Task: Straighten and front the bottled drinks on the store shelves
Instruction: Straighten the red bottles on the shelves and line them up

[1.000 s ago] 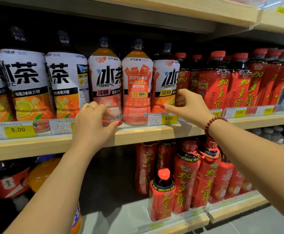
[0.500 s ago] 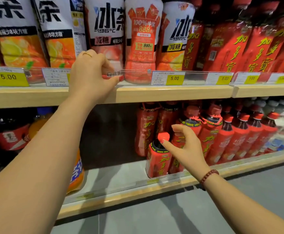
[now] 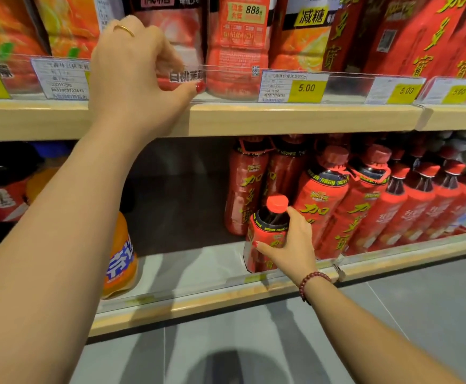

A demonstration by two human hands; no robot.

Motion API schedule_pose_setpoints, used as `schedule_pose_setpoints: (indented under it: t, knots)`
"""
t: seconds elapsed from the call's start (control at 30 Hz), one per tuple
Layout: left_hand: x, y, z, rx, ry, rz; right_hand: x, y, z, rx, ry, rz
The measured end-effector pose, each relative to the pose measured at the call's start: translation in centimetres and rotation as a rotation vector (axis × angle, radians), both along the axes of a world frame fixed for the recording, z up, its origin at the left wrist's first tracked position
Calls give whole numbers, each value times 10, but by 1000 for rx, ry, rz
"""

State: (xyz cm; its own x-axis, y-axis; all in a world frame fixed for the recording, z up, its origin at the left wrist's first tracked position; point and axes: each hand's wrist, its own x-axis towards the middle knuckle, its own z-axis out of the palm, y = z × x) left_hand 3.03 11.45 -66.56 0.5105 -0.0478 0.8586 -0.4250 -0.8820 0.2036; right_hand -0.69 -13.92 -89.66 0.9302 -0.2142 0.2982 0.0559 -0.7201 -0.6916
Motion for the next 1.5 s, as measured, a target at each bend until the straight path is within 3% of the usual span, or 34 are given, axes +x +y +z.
schedule_pose_setpoints:
  t: [0.33, 0.57, 0.77, 1.13, 1.5]
  knots:
    - [3, 1, -3, 19, -10, 31, 2, -3, 2, -37, -29, -66]
    - [4, 2, -5, -4, -3, -6, -4, -5, -5, -24, -5, 25]
    - [4, 1, -4, 21, -19, 26, -21, 5, -16, 210, 26, 185]
    - [2, 0, -1, -19, 12, -11, -15, 9, -15, 200, 143, 138]
    - [-1, -2, 1, -29, 36, -18, -35, 24, 10, 294, -112, 61]
